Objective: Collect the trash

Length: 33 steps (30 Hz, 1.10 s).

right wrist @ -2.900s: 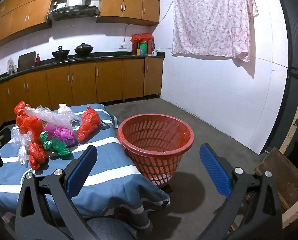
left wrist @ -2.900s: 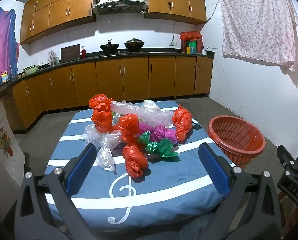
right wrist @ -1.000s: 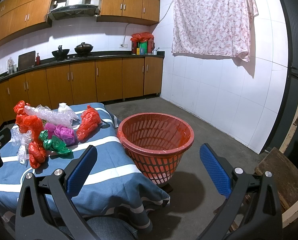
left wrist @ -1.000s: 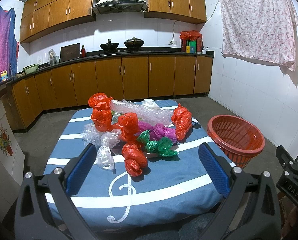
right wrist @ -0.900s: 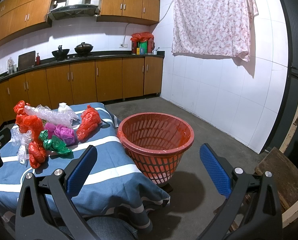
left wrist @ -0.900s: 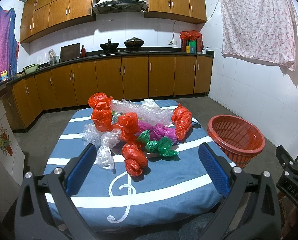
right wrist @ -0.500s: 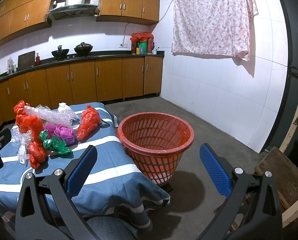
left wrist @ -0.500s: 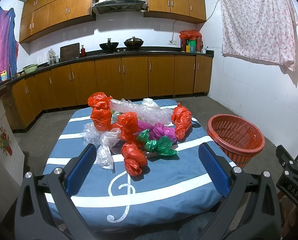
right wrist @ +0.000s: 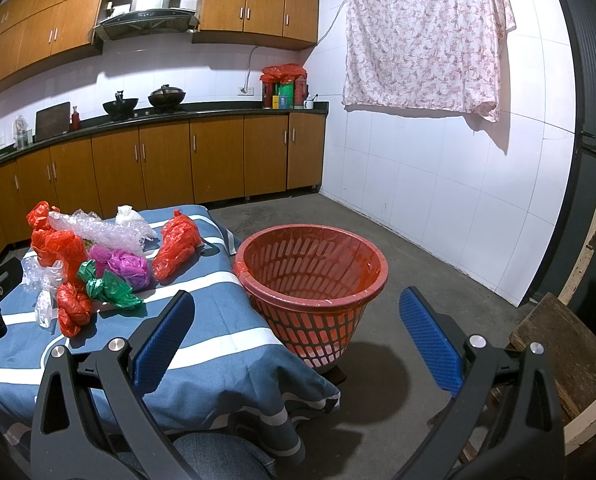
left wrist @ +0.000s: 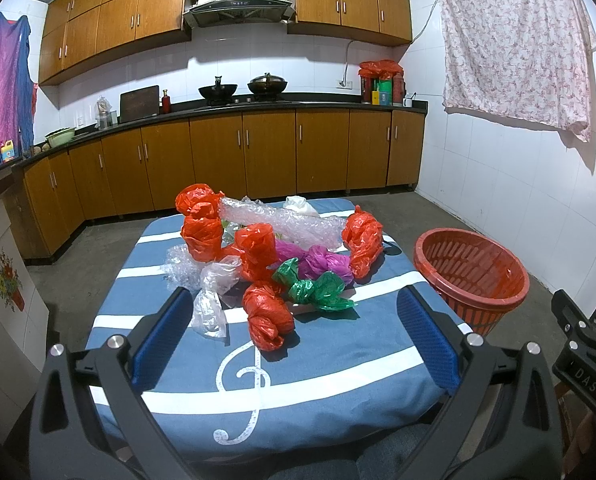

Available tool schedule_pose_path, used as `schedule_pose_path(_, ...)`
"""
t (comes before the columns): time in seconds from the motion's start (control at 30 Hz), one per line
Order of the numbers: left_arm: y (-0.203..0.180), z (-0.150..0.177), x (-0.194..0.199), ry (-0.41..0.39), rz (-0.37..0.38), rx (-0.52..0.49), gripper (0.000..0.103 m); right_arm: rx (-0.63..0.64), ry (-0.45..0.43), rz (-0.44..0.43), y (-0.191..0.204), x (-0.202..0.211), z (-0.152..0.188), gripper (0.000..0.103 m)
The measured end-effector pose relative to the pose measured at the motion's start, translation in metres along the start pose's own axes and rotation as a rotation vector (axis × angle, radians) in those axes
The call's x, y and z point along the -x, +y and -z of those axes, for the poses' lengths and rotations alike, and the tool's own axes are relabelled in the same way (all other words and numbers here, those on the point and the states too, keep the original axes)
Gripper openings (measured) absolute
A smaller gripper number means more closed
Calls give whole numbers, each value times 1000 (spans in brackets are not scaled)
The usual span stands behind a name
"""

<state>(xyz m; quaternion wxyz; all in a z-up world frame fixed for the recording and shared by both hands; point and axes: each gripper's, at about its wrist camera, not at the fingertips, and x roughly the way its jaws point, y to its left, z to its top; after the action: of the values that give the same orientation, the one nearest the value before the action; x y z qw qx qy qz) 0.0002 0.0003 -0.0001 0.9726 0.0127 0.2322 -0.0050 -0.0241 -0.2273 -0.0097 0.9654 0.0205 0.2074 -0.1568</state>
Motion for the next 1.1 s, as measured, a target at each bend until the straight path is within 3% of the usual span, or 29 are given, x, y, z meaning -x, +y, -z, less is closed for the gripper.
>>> schedule_pose_path(0.73,12,5,-5,19,-24,17,99,15,20,-18,5,-10,1,101)
schedule_pose_path(1.1,74,21,-42,106,-134,111,99,3,113,-134,35,-60,-3,101)
